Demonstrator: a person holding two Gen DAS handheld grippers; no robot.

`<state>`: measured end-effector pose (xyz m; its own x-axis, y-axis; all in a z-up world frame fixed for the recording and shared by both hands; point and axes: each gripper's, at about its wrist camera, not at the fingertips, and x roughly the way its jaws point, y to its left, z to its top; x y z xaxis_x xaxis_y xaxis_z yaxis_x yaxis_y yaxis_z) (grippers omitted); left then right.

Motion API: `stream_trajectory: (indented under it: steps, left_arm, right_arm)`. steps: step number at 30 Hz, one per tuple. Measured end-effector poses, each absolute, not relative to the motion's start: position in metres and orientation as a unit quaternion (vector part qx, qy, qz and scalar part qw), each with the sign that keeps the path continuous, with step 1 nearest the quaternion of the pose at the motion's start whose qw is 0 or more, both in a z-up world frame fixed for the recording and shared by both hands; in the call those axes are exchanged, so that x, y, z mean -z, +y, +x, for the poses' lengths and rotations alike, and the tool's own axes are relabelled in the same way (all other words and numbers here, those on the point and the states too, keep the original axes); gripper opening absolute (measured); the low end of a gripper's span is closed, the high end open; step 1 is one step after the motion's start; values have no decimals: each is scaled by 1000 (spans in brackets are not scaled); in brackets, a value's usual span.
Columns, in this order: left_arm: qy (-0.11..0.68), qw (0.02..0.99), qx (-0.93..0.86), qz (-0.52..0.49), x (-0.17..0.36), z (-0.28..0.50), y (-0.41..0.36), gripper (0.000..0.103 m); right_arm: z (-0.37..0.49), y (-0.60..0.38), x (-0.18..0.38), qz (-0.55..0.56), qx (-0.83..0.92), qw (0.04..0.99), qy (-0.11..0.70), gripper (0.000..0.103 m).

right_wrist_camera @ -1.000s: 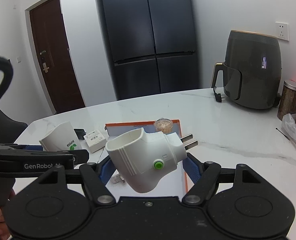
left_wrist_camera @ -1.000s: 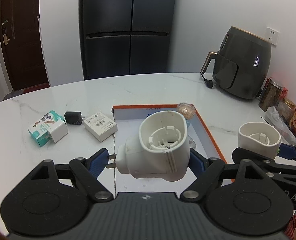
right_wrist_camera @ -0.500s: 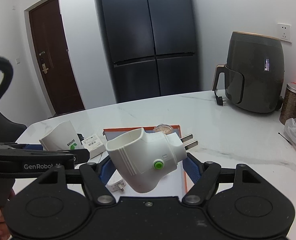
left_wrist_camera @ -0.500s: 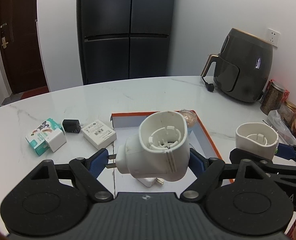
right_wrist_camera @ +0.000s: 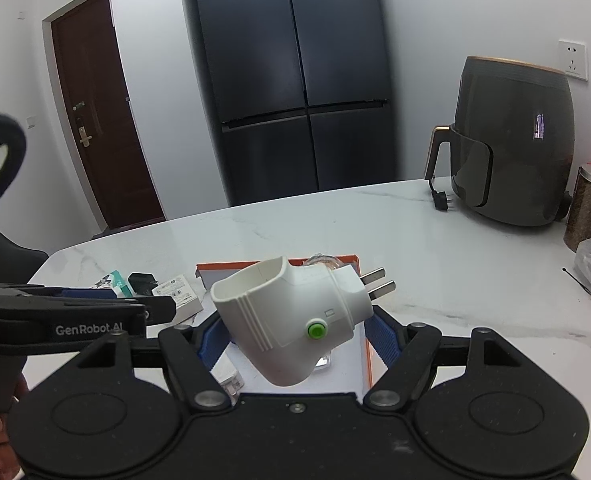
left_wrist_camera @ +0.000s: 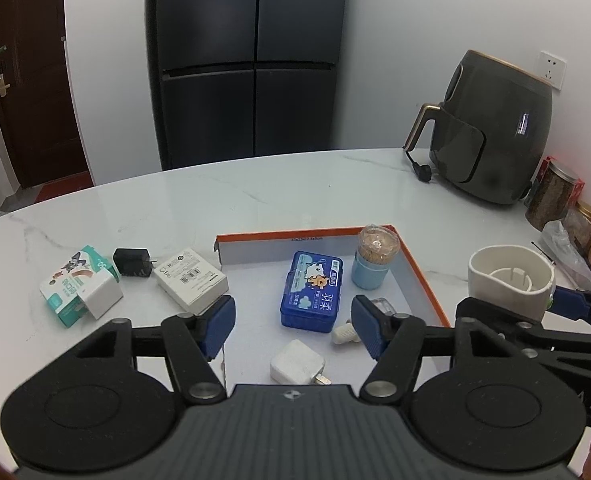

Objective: Organize rigid objects
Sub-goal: 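Open the left gripper to drop its repeller while the right releases its repeller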

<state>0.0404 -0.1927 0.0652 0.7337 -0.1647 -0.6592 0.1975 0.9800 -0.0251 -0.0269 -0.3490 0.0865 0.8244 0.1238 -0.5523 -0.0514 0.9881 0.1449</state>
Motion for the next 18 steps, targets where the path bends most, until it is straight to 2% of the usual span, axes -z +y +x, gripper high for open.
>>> stream_trajectory:
  steps: [18]
  left_arm:
    - [395, 915, 77, 15, -42, 66, -167, 69]
  right_arm:
    - [3, -351, -57, 63, -34, 944, 323, 87]
